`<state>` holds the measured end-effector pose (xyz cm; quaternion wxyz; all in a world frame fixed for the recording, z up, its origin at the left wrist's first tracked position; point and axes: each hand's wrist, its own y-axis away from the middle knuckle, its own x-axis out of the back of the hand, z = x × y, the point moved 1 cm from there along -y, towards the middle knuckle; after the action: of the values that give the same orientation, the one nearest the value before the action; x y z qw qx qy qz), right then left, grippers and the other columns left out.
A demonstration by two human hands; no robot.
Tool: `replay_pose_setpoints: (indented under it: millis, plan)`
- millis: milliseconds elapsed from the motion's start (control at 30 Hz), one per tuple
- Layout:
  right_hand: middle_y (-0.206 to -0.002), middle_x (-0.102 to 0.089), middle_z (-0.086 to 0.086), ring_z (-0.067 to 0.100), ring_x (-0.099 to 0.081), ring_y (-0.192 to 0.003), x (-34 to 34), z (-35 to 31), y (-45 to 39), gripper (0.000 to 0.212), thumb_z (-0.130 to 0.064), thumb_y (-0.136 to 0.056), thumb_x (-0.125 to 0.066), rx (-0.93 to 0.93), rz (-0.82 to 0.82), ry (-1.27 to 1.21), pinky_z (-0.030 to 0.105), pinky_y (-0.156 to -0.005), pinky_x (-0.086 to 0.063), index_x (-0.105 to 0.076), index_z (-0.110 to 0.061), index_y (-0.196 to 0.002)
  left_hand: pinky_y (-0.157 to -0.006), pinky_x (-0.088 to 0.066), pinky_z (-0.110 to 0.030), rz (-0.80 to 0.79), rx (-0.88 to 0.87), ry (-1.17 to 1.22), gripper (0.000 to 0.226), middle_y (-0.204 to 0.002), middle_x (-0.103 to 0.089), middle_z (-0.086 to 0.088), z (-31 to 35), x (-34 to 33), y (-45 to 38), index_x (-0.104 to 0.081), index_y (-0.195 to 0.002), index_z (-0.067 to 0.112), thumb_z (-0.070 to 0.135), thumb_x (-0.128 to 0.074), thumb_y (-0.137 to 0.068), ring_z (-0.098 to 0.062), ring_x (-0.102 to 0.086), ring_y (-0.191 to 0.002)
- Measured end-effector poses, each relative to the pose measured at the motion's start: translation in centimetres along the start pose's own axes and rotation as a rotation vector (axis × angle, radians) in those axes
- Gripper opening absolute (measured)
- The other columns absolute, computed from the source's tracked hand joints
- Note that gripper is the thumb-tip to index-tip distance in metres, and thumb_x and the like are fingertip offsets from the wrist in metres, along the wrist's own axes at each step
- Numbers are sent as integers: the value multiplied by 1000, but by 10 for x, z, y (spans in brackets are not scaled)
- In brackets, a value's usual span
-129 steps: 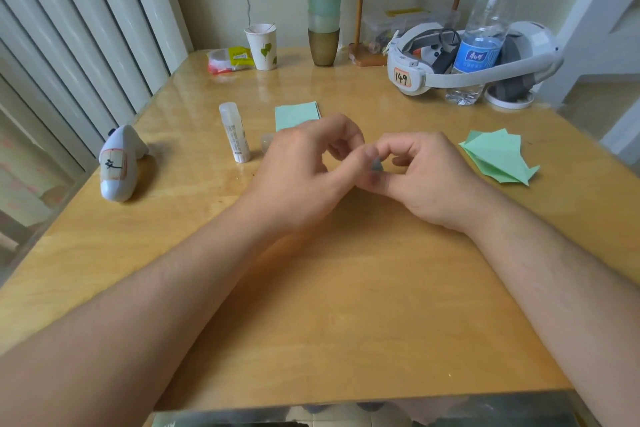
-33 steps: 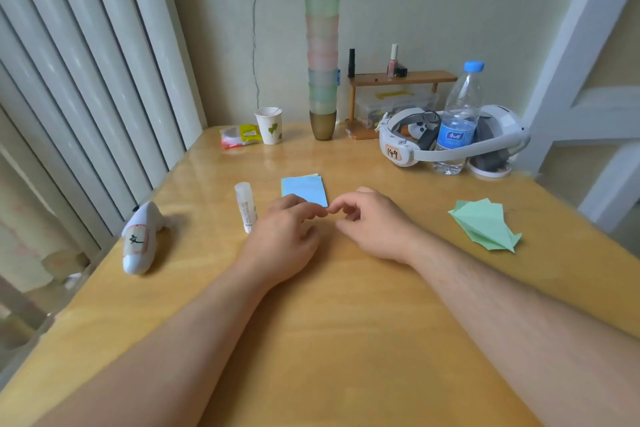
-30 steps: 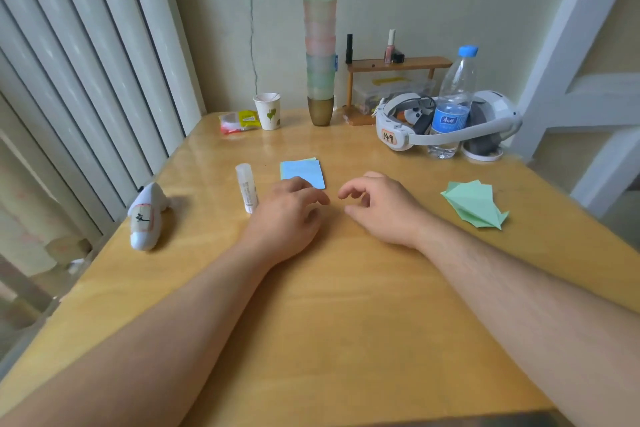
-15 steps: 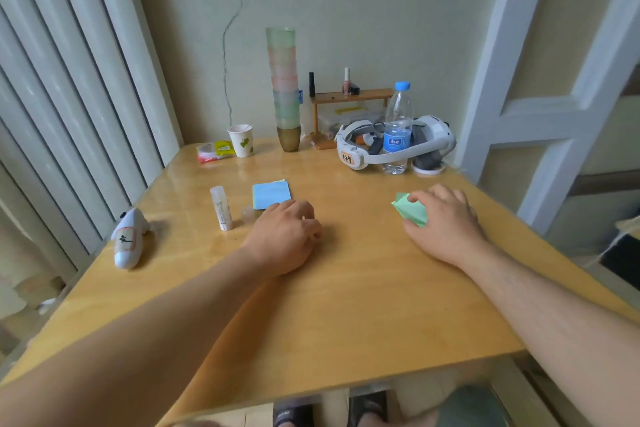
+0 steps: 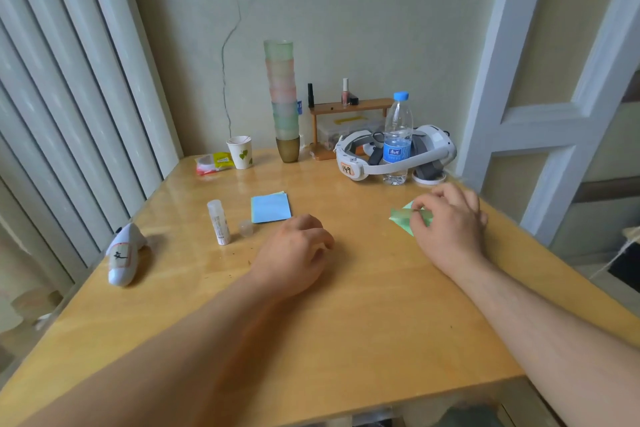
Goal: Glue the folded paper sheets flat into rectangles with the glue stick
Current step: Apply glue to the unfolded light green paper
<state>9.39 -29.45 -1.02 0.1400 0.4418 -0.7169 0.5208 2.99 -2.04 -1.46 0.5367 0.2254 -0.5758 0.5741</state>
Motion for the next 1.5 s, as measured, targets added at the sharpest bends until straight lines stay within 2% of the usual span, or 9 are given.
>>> replay_pose_setpoints:
  millis: [100,233,433,567,900,1067,1200,1333,1500]
  plan:
    - [-102,-67,-17,21,-50,-112,6,-29,-5,11,-21,-86,-73,139,23,-93,39,-83,-31,-68,-31,-85,-100,-49,-36,63,28,123,33,-136,-52,12,0,5,-2,-62,-124,39,29,-64,-93,-15,-54,-123]
    - [-93,-71,-12,17,-62,-97,11,-71,-11,15,-18,-96,-69,347,-260,-391,39,-86,-52,-71,-33,-94,-113,-39,-31,157,55,352,73,-151,-47,13,11,27,-8,-37,-154,37,48,-71,-90,-8,-43,-139]
    - [-95,-75,-16,6,-67,-90,-6,-106,-17,22,-16,-96,-74,71,-498,-792,27,-85,-54,-75,-37,-90,-78,-55,-37,-53,287,871,71,-94,-69,-4,6,47,-3,-35,-153,47,21,-71,-98,-15,-64,-81]
    - [-92,-70,-7,10,-64,-78,-33,-107,-8,16,-19,-95,-76,16,-748,-702,30,-74,-55,-74,-33,-100,-78,-63,-41,-247,473,1013,84,-111,-65,-14,-2,43,15,-31,-156,45,9,-75,-94,-26,-72,-80]
    - [-103,-60,-13,4,-58,-88,-65,-113,2,28,-41,-90,-76,217,-893,-338,23,-73,-42,-63,-52,-113,-53,-62,-33,-242,436,358,76,-114,-40,4,-3,26,20,-26,-132,42,20,-80,-85,-23,-71,-57]
    - [-99,-54,-21,-7,-51,-94,-69,-106,7,30,-37,-91,-77,329,-821,-301,26,-82,-40,-63,-49,-114,-77,-52,-33,-265,330,138,66,-120,-41,10,-5,25,19,-34,-129,42,38,-81,-83,-17,-61,-103]
    - [-98,-44,-15,7,-46,-99,-74,-100,6,19,-39,-86,-82,390,-686,-251,33,-92,-44,-67,-39,-98,-82,-54,-36,-358,350,19,40,-103,-46,15,-16,27,18,-54,-111,48,65,-74,-81,-6,-58,-91]
    - [-95,-47,-15,9,-41,-101,-65,-99,5,19,-53,-82,-80,439,-665,-191,40,-97,-43,-70,-39,-91,-82,-55,-35,-332,283,38,35,-91,-55,17,-23,26,19,-65,-102,45,70,-72,-78,3,-54,-84]
    - [-93,-54,-13,0,-43,-101,-50,-98,10,42,-66,-63,-86,382,-945,-183,26,-89,-43,-64,-34,-79,-68,-45,-16,-342,251,200,35,-85,-60,18,-32,29,23,-68,-102,43,63,-80,-76,7,-55,-83]
